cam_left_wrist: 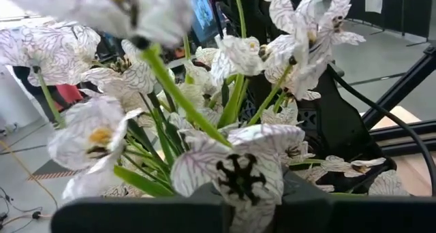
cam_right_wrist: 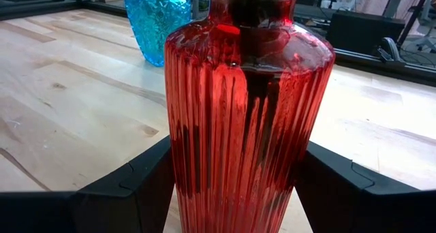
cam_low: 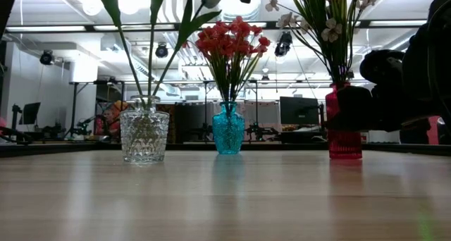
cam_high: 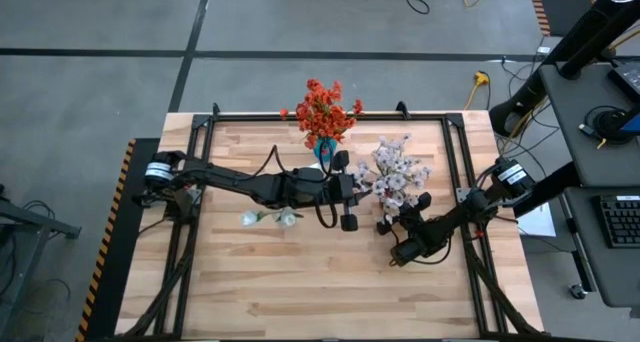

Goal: Sort flowers into vase by color
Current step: Put the white flowers into the red vase

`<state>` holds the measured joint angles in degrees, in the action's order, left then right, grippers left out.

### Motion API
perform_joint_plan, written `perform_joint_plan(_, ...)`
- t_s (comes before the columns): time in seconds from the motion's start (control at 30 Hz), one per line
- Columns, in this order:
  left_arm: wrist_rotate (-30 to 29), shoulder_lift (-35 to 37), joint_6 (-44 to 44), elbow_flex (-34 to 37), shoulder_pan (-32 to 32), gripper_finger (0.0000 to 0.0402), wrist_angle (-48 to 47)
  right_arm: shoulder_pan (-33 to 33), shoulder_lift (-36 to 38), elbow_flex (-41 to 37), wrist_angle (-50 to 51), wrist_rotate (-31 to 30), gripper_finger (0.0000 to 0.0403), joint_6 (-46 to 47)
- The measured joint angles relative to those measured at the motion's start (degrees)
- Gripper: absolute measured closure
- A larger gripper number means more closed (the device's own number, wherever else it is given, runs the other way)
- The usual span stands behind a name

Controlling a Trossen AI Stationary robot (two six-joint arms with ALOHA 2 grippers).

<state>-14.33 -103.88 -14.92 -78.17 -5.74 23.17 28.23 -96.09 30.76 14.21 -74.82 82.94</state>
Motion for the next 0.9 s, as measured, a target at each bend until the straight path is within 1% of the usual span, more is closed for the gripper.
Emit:
perform_joint_plan(0.23, -0.05, -2.61, -0.17, -0.56, 0.15, 0.0401, 1.31, 0.00, 0.02, 0.00, -0.18, 0.09, 0.0156, -0.31)
perform_joint_plan(0.47, -0.11, -6.06, -0.20, -5.92, 0.24, 0.0401, -3.87, 0.02, 0.02, 0.09, -0.12, 0.19, 0.0155, -0.60)
perform_joint_plan(0.63, -0.15, -9.53, -0.04, -10.77, 0.24, 0.0401, -11.42, 0.02, 0.04, 0.10, 0.01, 0.21, 0.0156, -0.90)
perform_joint_plan(0.73, -0.22, -11.00, 0.13, -13.49, 0.22, 0.0401, -13.62, 0.02, 0.04, 0.11, 0.01, 0.21, 0.0155, -1.03)
perform_joint_plan(0.9, -0.28, -11.07, 0.57, -14.55, 0.24, 0.0401, -15.25, 0.02, 0.04, 0.11, 0.01, 0.21, 0.0156, -1.11)
